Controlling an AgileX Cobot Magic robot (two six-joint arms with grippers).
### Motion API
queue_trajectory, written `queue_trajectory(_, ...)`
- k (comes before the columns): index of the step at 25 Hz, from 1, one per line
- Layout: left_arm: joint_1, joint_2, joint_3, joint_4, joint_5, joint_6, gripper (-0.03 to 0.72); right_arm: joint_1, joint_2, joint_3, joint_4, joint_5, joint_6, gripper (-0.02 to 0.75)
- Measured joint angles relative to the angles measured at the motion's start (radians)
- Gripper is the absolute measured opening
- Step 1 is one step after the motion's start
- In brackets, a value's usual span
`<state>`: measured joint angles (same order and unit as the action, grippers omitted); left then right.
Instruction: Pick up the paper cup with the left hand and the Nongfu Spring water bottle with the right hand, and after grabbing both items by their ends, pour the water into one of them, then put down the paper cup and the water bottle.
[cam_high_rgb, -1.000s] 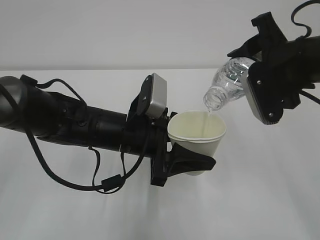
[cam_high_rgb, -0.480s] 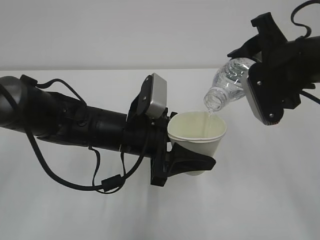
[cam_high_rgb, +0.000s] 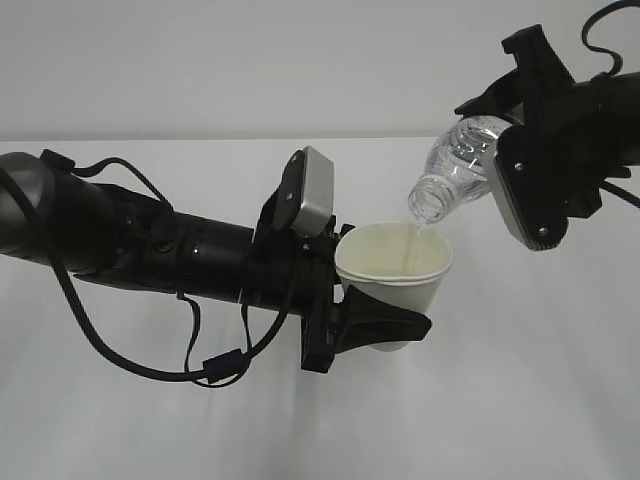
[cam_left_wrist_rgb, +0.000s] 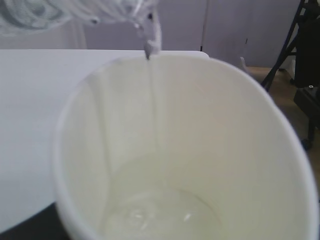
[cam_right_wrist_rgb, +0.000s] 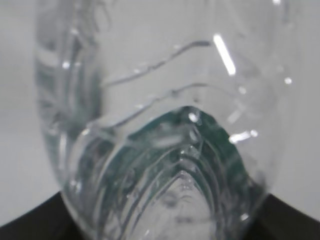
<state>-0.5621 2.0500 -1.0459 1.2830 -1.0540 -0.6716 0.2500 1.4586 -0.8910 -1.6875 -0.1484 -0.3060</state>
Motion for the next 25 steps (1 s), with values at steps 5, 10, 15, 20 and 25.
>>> queue_trajectory(5,0.000,0.000,0.000,0.000,0.000,0.000,0.415,0.000,0.000,0.000,-0.013,0.000,0.000,0.449)
queue_trajectory(10,0.000,0.000,0.000,0.000,0.000,0.000,0.415,0.000,0.000,0.000,-0.020,0.000,0.000,0.449)
queue_trajectory(15,0.000,0.000,0.000,0.000,0.000,0.000,0.415,0.000,0.000,0.000,-0.023,0.000,0.000,0.448)
queue_trajectory(20,0.000,0.000,0.000,0.000,0.000,0.000,0.415,0.000,0.000,-0.004,-0.024,0.000,0.000,0.448)
queue_trajectory(25,0.000,0.000,0.000,0.000,0.000,0.000,0.415,0.000,0.000,-0.024,-0.026,0.000,0.000,0.448)
